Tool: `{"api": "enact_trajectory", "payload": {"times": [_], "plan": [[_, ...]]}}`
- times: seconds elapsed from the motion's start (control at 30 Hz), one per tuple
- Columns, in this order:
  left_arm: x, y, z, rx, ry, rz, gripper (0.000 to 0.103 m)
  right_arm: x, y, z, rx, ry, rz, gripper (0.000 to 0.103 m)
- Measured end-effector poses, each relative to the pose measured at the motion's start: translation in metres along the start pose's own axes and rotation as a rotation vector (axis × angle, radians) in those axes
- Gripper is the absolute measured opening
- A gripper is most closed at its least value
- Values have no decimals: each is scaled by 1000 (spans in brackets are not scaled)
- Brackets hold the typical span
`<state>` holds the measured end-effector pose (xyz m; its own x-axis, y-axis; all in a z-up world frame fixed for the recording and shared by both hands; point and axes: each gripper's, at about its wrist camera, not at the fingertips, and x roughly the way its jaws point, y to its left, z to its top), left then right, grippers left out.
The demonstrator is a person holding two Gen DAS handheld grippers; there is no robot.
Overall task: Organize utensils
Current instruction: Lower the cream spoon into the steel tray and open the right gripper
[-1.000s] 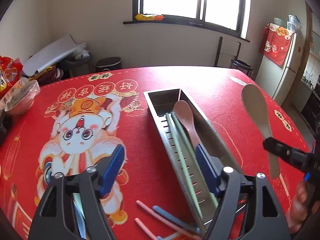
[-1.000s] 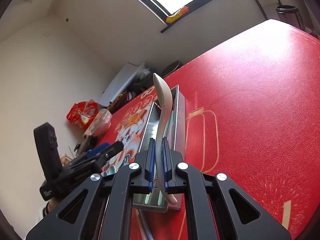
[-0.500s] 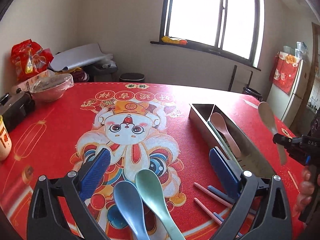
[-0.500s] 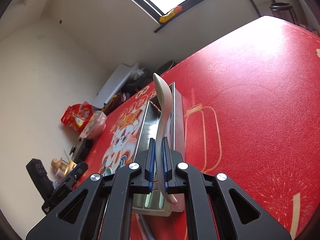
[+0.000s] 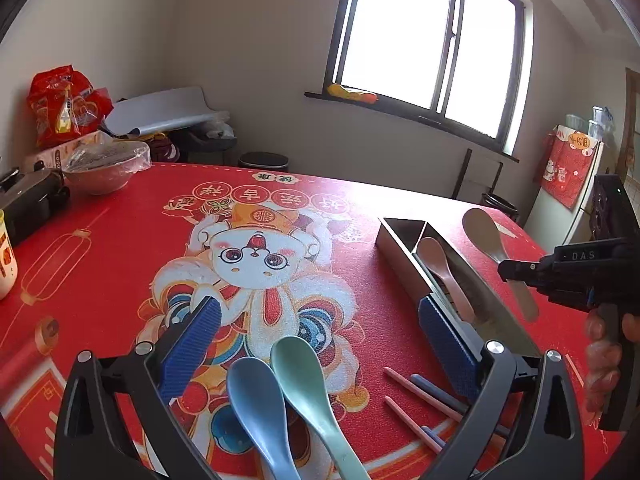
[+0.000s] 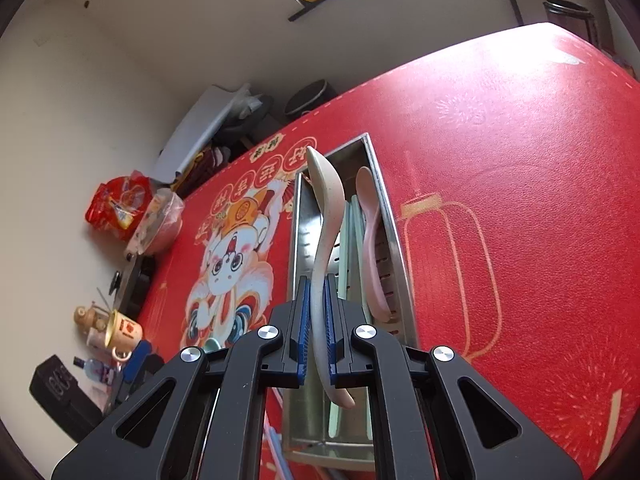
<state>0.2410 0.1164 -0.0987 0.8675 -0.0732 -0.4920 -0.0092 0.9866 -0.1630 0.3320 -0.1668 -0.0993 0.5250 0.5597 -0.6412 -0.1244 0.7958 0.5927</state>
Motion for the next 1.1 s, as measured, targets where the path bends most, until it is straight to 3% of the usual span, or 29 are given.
{"api": "enact_trajectory", "payload": {"times": [0.27, 0.63, 1.1], "plan": [[-1, 12, 2, -58, -9, 4, 97, 36, 5, 14, 79, 37, -87, 7], [2, 18, 2, -86, -3, 17, 97, 68, 7, 26, 89, 78, -210, 7], [4, 19, 2, -98, 12, 7, 97, 84, 5, 28, 91, 103, -261, 9]]}}
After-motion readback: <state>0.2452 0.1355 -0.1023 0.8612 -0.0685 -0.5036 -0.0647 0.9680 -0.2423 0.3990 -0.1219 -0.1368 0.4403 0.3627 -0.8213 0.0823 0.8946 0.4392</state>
